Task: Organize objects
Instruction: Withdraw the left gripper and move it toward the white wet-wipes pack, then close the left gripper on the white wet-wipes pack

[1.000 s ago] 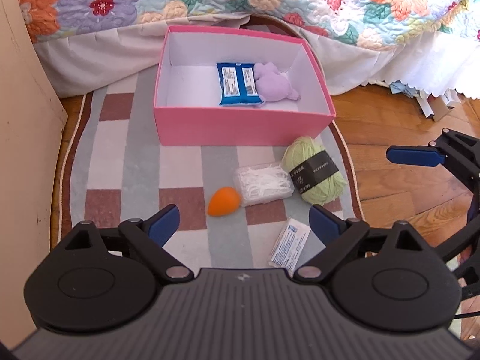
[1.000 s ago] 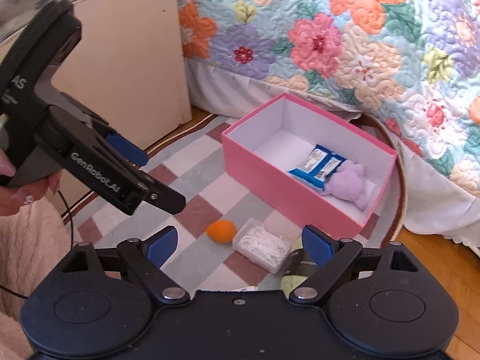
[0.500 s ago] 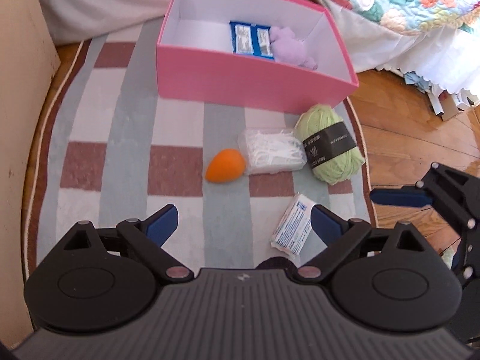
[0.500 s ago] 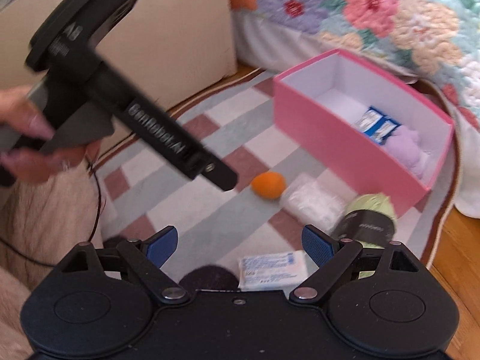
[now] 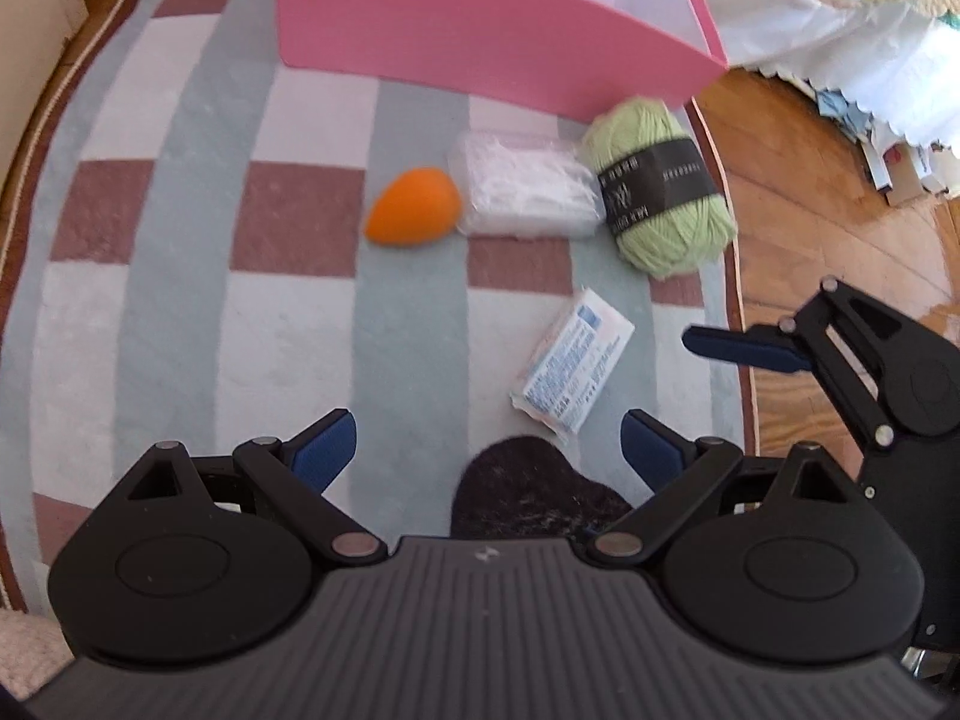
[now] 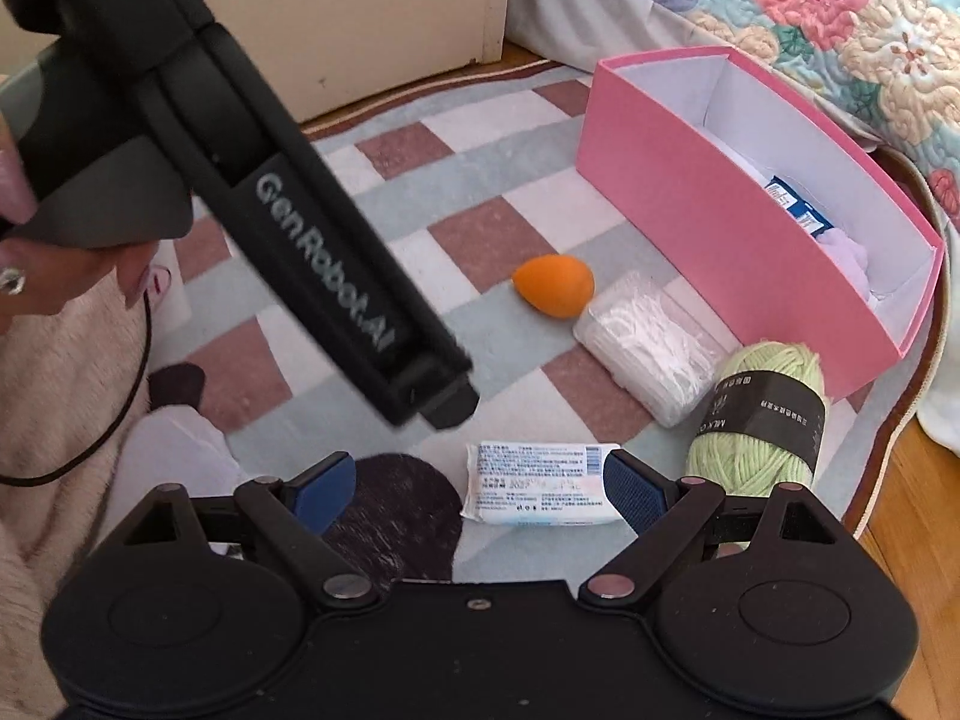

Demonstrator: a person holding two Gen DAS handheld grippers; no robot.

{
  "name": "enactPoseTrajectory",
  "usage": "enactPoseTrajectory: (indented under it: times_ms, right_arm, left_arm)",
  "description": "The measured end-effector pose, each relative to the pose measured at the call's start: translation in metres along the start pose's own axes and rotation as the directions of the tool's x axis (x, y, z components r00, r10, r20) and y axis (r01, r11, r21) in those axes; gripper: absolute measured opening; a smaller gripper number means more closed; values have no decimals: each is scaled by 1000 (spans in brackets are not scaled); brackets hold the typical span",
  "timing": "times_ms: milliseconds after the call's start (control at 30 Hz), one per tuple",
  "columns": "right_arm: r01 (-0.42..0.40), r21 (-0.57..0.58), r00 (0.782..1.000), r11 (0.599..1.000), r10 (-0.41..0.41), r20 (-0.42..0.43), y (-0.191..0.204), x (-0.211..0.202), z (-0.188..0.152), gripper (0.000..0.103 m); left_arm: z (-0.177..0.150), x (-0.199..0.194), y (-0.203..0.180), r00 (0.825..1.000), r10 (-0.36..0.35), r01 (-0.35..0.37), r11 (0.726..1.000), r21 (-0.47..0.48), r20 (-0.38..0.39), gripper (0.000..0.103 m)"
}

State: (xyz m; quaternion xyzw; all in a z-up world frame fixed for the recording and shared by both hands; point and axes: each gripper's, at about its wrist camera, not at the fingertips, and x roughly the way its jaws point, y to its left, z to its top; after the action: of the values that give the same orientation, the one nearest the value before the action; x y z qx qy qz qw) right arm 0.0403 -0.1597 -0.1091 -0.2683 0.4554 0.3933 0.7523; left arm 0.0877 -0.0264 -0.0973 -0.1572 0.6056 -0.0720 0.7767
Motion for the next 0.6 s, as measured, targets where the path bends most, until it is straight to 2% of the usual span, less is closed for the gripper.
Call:
enactPoseTrajectory:
  times_ms: [167, 233, 300, 400, 500, 600]
  right_arm:
    - [42, -54, 999, 998, -43, -9, 5, 9, -8, 92]
    - [55, -61, 998, 997, -56, -11, 4, 14, -12, 92]
    - [59, -56, 998, 997, -60, -18, 0, 23, -15, 92]
    - [47, -37, 999, 998, -48, -22, -5, 35, -20, 92]
    - [66, -18, 997, 998, -66, -27, -9, 47, -23, 92]
    - [86, -2, 996, 996, -86, -25, -11, 55, -26, 92]
  left_arm:
    - [-6, 16, -1, 1000, -2, 1, 1000, -17, -24, 94]
    - [-9, 20, 2, 1000, -22, 22, 999, -38, -7, 93]
    - [-12, 25, 7, 998, -53, 54, 995, -78, 22, 92]
    - [-13, 31, 10, 995, -91, 93, 992, -83, 26, 92]
    - [-14, 34, 10, 994, -102, 105, 990, -90, 38, 90]
    - [-16, 40, 11, 993, -113, 116, 989, -96, 34, 83]
